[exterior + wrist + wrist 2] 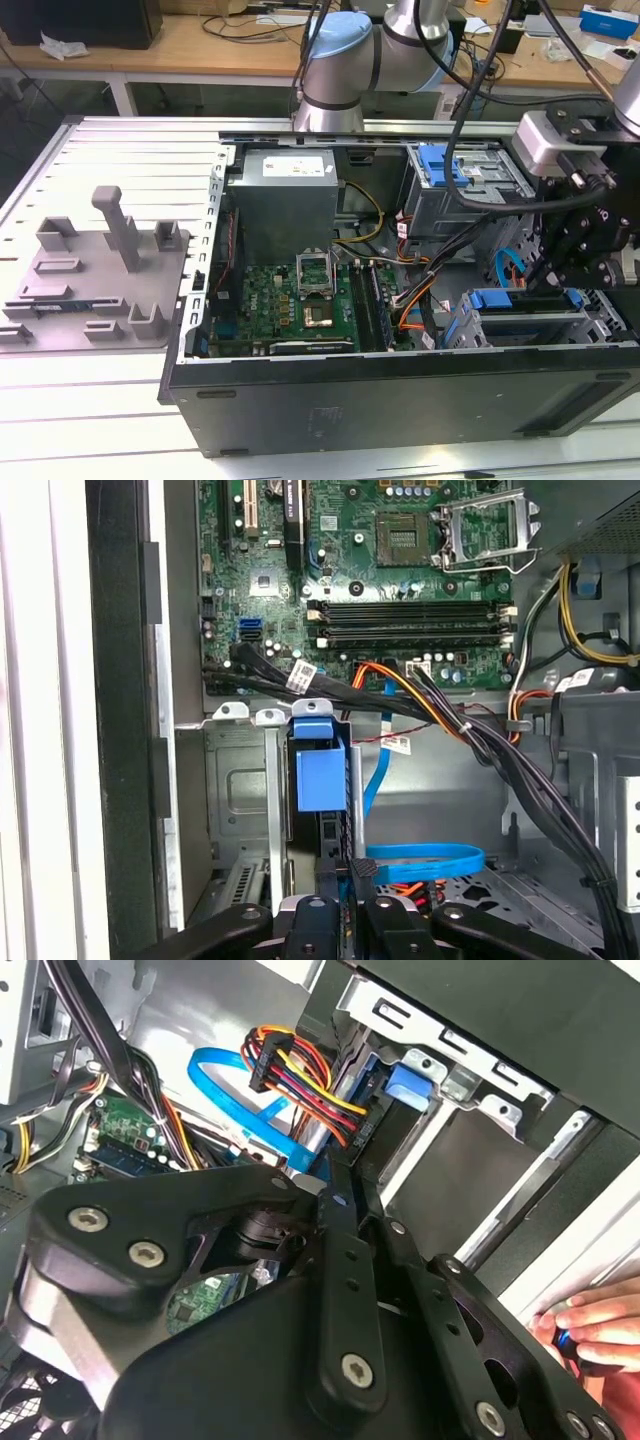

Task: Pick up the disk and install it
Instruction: 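Insert the second disk wire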

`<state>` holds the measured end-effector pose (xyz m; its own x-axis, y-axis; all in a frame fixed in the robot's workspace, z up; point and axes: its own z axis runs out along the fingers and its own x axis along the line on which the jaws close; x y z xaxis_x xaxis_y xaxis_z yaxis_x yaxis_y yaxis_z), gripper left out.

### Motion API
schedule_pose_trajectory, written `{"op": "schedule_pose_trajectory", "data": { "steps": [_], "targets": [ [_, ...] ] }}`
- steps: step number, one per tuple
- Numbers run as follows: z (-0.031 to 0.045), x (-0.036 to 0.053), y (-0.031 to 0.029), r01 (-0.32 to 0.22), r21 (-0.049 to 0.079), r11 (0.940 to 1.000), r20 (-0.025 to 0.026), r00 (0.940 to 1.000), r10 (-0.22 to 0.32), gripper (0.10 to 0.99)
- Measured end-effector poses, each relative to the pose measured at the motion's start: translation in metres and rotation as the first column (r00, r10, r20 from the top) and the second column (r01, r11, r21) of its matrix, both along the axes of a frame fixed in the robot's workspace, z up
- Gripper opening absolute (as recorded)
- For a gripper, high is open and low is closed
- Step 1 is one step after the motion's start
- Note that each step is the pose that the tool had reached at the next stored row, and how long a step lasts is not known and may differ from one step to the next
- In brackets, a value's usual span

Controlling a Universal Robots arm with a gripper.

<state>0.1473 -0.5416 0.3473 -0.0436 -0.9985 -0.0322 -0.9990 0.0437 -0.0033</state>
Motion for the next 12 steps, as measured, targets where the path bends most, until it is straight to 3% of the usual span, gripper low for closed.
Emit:
{"op": "schedule_pose_trajectory", "data": {
  "steps": [12],
  "targets": [
    [-0.0078, 0.0, -0.0001, -0.003, 0.0, 1.0, -0.0003, 1.0, 0.003, 0.161]
  ]
}}
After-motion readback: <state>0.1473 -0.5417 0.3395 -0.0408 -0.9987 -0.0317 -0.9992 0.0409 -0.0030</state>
